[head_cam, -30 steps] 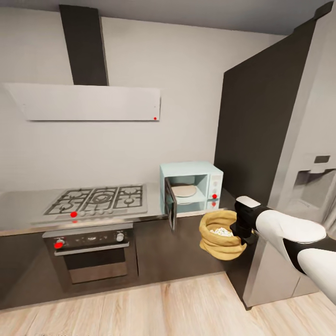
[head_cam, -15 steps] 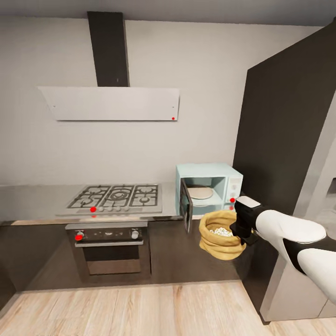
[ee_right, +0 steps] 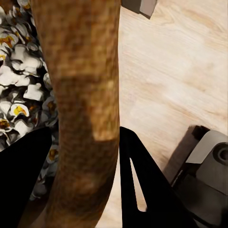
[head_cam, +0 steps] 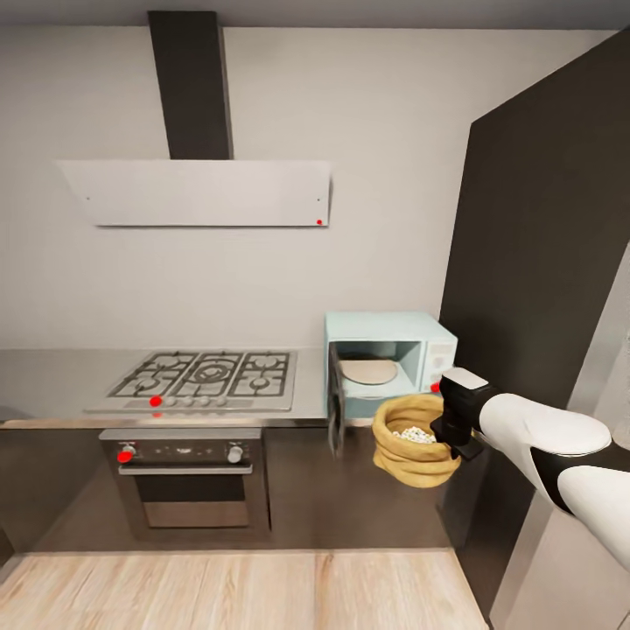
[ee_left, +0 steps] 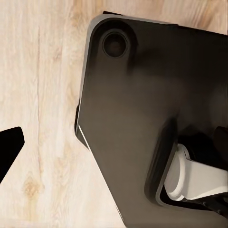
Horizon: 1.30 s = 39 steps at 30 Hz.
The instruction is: In the kitchen, take the popcorn bag from the countertop, put it into the microwave, and heat it until the popcorn is cooked so the cooked popcorn ends up inside the bag.
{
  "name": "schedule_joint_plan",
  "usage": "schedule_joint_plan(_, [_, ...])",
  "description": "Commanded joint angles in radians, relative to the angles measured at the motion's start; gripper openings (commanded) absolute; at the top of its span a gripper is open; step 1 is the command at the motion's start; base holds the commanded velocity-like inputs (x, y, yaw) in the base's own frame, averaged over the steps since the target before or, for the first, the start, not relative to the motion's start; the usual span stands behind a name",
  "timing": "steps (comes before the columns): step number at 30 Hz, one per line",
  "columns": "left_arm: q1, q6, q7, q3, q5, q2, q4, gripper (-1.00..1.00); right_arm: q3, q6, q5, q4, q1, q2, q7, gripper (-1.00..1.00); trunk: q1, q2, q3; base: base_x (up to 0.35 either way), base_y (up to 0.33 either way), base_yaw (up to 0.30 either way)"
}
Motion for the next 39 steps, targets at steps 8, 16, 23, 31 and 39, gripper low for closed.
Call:
schedule_joint_plan(8, [0.001,-0.002,-0.001,0.004,0.001,0.000,-0.001,1.00,0.005,0.022,-0.001,0.002,0.000,-0.001,0.000,-1.00,0.001,0.000,0.000,0.125,-0.179,0.000])
schedule_joint_plan(16, [0.001,-0.002,0.000,0.005,0.000,0.000,-0.001,1.00,0.004,0.022,-0.001,0.002,0.000,-0.001,-0.001,-1.00,0.001,0.000,0.000,0.042,-0.058,0.063])
schedule_joint_plan(23, [0.001,-0.002,0.000,0.005,0.001,0.000,-0.001,1.00,0.004,0.022,-0.001,0.002,0.000,-0.001,-0.001,-1.00,0.001,0.000,0.000,0.185,-0.260,0.277])
schedule_joint_plan(31, [0.001,-0.002,0.000,0.005,0.001,0.000,-0.001,1.00,0.004,0.022,-0.001,0.002,0.000,-0.002,-0.002,-1.00,0.001,0.000,0.000,0.143,-0.228,0.194])
schedule_joint_plan(39, [0.001,-0.002,0.000,0.005,0.001,0.000,-0.001,1.00,0.004,0.022,-0.001,0.002,0.000,-0.001,-0.001,-1.00,0.001,0.000,0.000,0.003,-0.009,0.195])
